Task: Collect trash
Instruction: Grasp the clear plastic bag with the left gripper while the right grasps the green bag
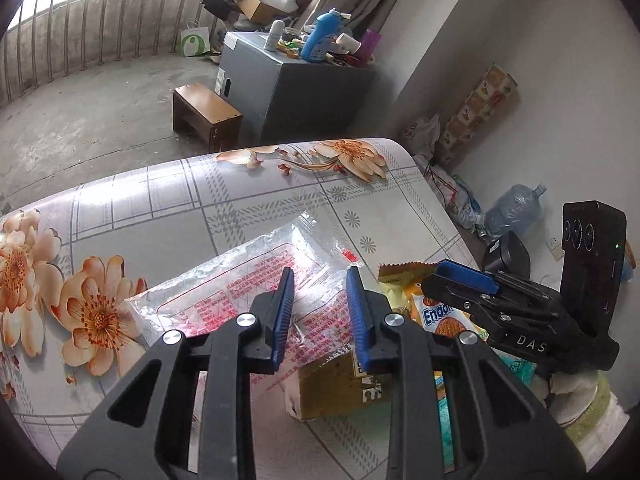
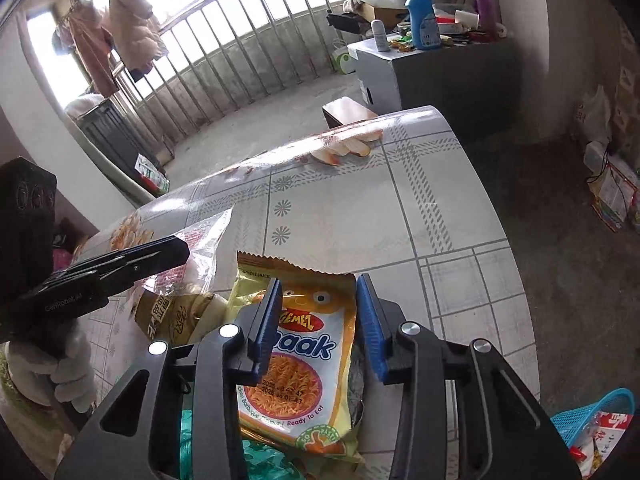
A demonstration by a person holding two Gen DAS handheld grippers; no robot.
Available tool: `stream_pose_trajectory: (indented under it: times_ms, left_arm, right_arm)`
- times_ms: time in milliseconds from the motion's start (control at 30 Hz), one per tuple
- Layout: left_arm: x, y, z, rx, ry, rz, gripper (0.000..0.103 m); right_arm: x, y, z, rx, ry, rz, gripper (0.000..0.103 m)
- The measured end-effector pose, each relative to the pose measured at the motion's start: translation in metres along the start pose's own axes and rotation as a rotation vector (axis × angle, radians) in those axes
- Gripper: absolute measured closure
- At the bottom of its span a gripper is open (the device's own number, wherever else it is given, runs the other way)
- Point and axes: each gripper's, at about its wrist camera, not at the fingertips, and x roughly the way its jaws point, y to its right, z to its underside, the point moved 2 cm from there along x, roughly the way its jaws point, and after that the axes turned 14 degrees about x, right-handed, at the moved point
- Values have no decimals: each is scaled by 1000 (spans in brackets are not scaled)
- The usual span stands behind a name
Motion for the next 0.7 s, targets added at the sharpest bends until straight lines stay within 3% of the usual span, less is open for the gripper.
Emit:
stream_pose_trajectory:
  times_ms: [167,533,700]
  left_arm:
    - [-28,44,42,35,-18,28,79]
    - [-121,137,171,-34,-9,75,79]
    - [-145,152,197,-51,18,42,78]
  right_arm:
    - [-26,-5,44,19,-3,-37,70]
    - [-114,-7,190,78,17,-88,70]
    - [-137,0,225,123,19,-114,69]
